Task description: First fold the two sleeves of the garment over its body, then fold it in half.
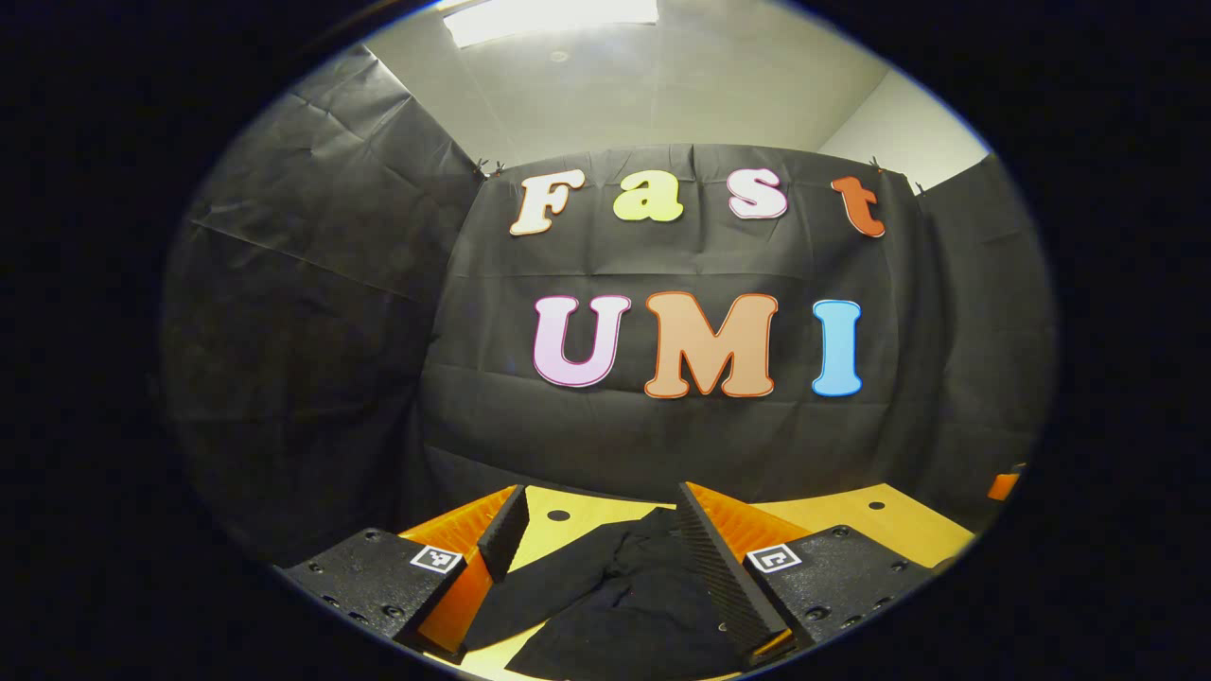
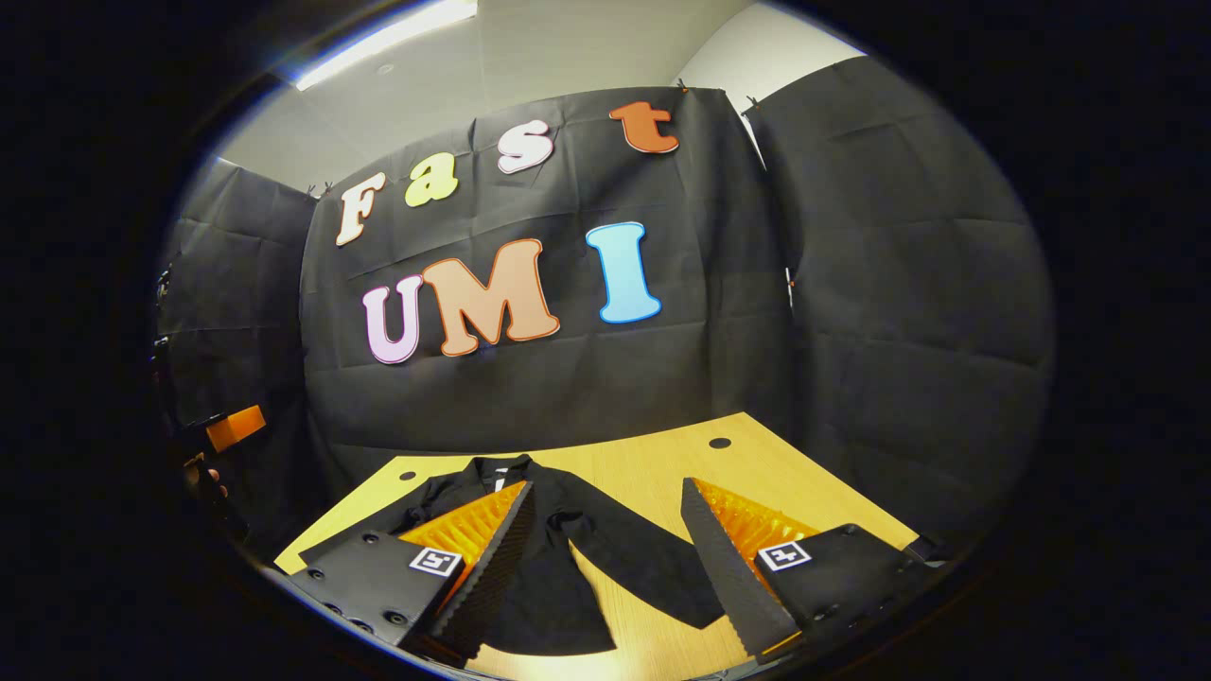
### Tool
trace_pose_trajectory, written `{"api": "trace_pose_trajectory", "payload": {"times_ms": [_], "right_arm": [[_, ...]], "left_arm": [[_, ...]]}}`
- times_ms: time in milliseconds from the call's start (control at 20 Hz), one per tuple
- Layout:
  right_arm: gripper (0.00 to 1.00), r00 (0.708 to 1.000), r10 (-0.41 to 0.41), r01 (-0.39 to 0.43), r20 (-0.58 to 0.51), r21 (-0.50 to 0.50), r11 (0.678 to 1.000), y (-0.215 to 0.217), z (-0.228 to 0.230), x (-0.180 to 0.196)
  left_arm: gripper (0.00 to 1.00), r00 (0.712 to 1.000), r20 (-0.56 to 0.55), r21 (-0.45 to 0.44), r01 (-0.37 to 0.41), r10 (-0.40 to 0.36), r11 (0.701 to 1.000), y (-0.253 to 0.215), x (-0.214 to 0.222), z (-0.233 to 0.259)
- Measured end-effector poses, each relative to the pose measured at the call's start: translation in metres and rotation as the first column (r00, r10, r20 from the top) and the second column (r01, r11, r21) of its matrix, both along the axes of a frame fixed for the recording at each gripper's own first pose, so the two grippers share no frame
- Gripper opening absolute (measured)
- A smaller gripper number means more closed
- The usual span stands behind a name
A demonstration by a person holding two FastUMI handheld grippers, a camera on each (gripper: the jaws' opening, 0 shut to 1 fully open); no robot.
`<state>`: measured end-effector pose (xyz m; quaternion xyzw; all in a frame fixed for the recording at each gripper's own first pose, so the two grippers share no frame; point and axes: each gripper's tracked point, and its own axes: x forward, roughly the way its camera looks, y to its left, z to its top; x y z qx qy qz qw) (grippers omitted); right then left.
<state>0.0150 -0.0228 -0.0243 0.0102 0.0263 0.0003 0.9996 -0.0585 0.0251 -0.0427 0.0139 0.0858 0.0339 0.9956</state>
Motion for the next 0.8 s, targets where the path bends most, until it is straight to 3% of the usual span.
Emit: {"api": "trace_pose_trajectory", "payload": {"times_ms": [300, 650, 700, 800], "right_arm": [[0.97, 1.0, -0.029, 0.029, -0.007, 0.008, 1.0, -0.012, -0.003, -0.001], [0.97, 0.999, -0.035, 0.035, -0.036, -0.002, 0.999, -0.023, -0.009, 0.004], [0.94, 0.999, -0.034, 0.034, -0.035, -0.001, 0.999, -0.023, -0.009, 0.006], [0.97, 0.999, -0.037, 0.037, -0.034, 0.0, 0.999, -0.025, -0.007, 0.008]], "left_arm": [[0.92, 1.0, -0.003, -0.008, -0.005, 0.005, 1.0, 0.0, 0.003, -0.003], [0.93, 0.998, -0.019, -0.014, -0.056, 0.055, 0.998, 0.011, -0.003, -0.012], [0.92, 0.998, -0.015, -0.013, -0.067, 0.067, 0.998, 0.014, -0.003, -0.011], [0.93, 0.996, -0.005, -0.01, -0.089, 0.089, 0.996, 0.021, -0.002, -0.01]]}}
